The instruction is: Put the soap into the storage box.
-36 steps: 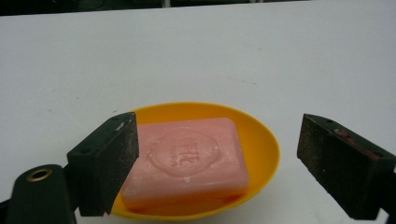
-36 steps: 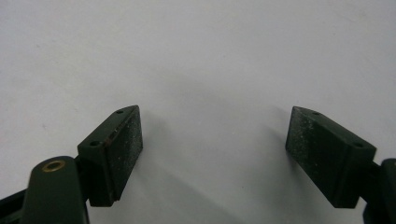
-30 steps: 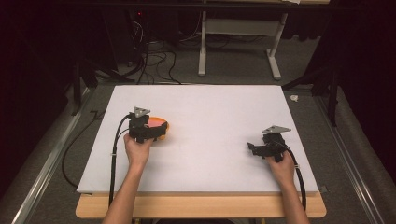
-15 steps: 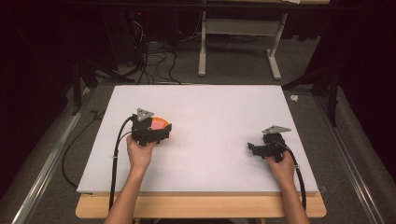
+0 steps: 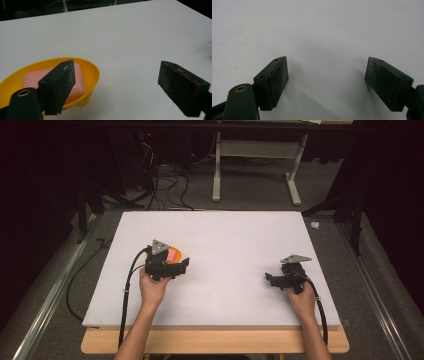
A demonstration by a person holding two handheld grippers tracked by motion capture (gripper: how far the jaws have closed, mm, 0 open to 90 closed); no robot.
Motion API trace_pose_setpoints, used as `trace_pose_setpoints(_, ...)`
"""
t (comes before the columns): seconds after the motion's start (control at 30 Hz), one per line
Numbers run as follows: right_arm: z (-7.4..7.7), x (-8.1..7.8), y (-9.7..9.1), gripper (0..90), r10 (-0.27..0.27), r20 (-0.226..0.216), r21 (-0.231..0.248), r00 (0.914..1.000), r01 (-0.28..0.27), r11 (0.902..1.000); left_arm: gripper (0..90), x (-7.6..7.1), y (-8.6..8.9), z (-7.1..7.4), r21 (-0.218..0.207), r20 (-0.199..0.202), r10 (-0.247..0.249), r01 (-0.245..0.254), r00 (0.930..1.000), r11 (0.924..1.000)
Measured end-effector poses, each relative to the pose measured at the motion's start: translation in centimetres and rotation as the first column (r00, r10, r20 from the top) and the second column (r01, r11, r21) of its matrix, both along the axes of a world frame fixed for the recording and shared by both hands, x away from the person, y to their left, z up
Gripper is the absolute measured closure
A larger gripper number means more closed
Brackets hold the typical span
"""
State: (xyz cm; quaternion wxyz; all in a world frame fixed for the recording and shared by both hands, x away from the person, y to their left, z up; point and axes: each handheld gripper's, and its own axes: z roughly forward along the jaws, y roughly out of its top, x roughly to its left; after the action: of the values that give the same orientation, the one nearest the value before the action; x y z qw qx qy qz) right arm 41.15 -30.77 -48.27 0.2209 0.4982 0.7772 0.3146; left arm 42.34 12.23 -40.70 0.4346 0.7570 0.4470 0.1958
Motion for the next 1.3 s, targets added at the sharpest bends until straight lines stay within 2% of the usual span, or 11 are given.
trace_pose_setpoints(0.2, 0.0, 0.0, 0.0, 19.6, 0.000, 0.001, 0.000, 1.0000, 0.000, 1.0000, 15.3, -0.7, -0.7, -0.1, -0.002, 0.000, -0.036, 0.036, 0.9993, 0.9993)
trace_pose_setpoints(0.8, 0.0, 0.0, 0.0, 19.6, -0.001, 0.000, 0.001, 1.0000, 0.001, 1.0000, 15.4, -2.1, -1.8, -1.0, -0.024, -0.008, -0.084, 0.084, 0.9964, 0.9961)
trace_pose_setpoints(1.3, 0.0, 0.0, 0.0, 19.6, -0.003, 0.000, 0.002, 1.0000, 0.003, 1.0000, 15.6, -2.6, -3.3, -2.2, -0.018, -0.043, -0.151, 0.150, 0.9876, 0.9885)
